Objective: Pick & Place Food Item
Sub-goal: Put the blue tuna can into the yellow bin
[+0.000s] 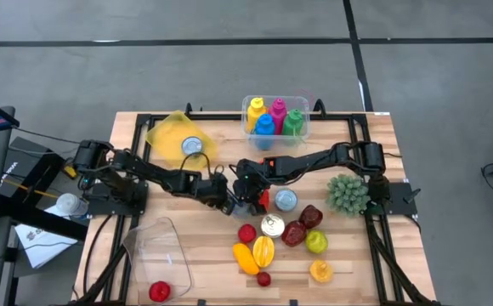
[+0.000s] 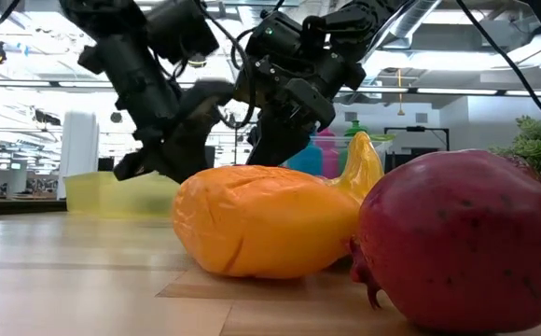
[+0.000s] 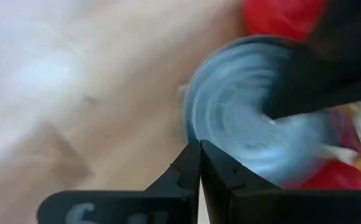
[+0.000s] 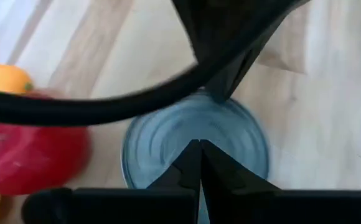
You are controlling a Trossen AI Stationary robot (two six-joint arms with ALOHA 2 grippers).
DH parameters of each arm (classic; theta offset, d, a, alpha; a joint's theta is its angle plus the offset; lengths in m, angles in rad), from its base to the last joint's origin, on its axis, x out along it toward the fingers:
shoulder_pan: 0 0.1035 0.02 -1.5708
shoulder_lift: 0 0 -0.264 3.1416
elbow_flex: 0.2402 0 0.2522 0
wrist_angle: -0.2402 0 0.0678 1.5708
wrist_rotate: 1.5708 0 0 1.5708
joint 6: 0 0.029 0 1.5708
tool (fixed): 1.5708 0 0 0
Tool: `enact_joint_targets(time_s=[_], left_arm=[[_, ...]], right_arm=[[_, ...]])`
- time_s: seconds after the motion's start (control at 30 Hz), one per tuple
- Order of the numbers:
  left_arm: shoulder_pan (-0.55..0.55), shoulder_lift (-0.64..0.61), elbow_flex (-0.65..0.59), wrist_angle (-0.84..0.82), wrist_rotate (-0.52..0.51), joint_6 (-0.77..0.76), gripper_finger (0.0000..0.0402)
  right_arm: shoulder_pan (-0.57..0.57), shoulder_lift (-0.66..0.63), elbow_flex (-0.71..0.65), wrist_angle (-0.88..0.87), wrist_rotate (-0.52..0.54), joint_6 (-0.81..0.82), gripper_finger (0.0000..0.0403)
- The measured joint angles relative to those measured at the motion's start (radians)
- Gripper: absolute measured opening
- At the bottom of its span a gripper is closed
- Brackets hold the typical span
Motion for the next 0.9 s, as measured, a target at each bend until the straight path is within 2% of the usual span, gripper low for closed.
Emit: enact_joint_targets(time_s=[0.3, 0.47, 0.67, 0.9], left_arm=[[0.061, 0.003, -0.002, 0.024, -0.029, 0.035, 0.0000], [0.055, 0.013, -0.004, 0.024, -0.049, 0.036, 0.0000], [0.055, 0.015, -0.007, 0.006, -0.065, 0.036, 0.0000], [0.055, 0.015, -0.007, 0.011, -0.066, 0.036, 0.0000]], right_arm=[[-0.031, -0.024, 0.001, -0.059, 0.027, 0.027, 0.0001], [-0.043, -0.103, -0.001, -0.070, 0.038, 0.026, 0.0001], [-0.053, -0.199, -0.001, -0.086, 0.129, 0.027, 0.0001], [-0.050, -0.151, -0.001, -0.077, 0.132, 0.027, 0.0000]])
